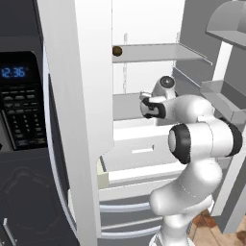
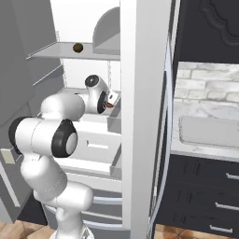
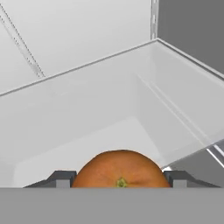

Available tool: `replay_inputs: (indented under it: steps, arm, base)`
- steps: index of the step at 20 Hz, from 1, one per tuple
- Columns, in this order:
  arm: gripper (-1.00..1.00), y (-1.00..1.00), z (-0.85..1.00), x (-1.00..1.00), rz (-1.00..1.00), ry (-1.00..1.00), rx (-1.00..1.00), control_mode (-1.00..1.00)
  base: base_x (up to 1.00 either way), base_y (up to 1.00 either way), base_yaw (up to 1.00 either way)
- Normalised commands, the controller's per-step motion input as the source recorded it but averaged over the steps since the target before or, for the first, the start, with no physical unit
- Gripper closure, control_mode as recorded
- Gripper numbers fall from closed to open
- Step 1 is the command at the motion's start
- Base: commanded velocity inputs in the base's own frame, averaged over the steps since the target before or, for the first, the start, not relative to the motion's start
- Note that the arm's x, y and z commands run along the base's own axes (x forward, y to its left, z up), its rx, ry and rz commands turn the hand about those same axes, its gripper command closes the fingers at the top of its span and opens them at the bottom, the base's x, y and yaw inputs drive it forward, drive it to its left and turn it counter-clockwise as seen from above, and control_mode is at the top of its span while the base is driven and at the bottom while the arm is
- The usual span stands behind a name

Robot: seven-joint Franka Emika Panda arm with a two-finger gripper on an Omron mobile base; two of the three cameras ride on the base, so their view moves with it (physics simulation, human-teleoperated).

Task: Pick the kiwi and tangerine from the fridge and place them inside the tupperware on the counter.

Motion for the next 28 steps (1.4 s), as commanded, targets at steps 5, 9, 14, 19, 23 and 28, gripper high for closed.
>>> replay_inputs:
  steps: [5, 9, 14, 19, 23, 28]
  arm:
    - [1.0, 0.11, 0.86, -0.38, 0.0, 0.0, 0.06, -1.0]
    - [1.0, 0.19, 0.28, -0.89, 0.0, -0.01, 0.07, -1.0]
    - [1.0, 0.22, 0.22, -0.97, 0.0, 0.0, 0.05, -1.0]
    - [1.0, 0.19, 0.38, -0.95, 0.03, 0.0, 0.0, -1.0]
    - [1.0, 0.15, 0.36, -0.98, 0.05, 0.0, 0.0, -1.0]
    - [1.0, 0.05, 0.4, -0.91, 0.11, 0.0, 0.0, -1.0]
  base:
    - [0.0, 0.0, 0.0]
    - [0.0, 0.0, 0.0]
    - [0.0, 0.0, 0.0]
    - [0.0, 0.0, 0.0]
    - [0.0, 0.0, 0.0]
    - [0.0, 0.0, 0.0]
